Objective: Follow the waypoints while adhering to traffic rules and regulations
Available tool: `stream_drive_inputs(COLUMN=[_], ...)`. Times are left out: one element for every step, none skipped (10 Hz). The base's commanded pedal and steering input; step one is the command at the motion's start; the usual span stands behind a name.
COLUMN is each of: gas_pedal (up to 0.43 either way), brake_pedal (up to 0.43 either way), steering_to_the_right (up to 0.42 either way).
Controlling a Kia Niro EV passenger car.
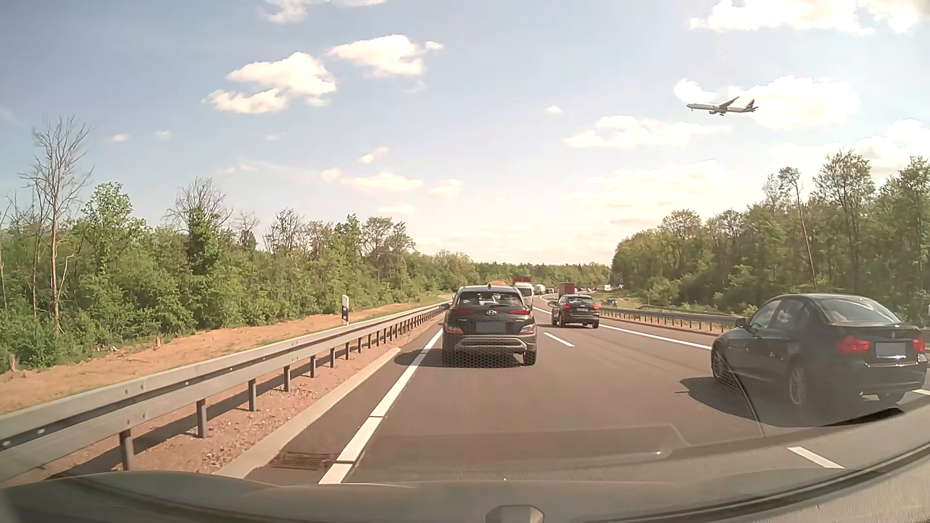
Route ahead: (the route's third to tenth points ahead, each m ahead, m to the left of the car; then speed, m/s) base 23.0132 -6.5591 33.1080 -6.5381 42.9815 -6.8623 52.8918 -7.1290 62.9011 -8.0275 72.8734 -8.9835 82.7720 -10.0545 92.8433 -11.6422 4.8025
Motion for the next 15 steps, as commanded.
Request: stream_drive_inputs(gas_pedal=[0.079, 0.079, 0.079, 0.079, 0.079, 0.079, 0.079, 0.079, 0.079, 0.079, 0.079, 0.079, 0.079, 0.079, 0.079], brake_pedal=[0.0, 0.0, 0.0, 0.0, 0.0, 0.0, 0.0, 0.0, 0.0, 0.0, 0.0, 0.0, 0.0, 0.0, 0.0], steering_to_the_right=[-0.003, -0.004, -0.004, -0.004, -0.004, -0.004, -0.004, -0.004, -0.005, -0.005, -0.005, -0.005, -0.005, -0.004, -0.004])
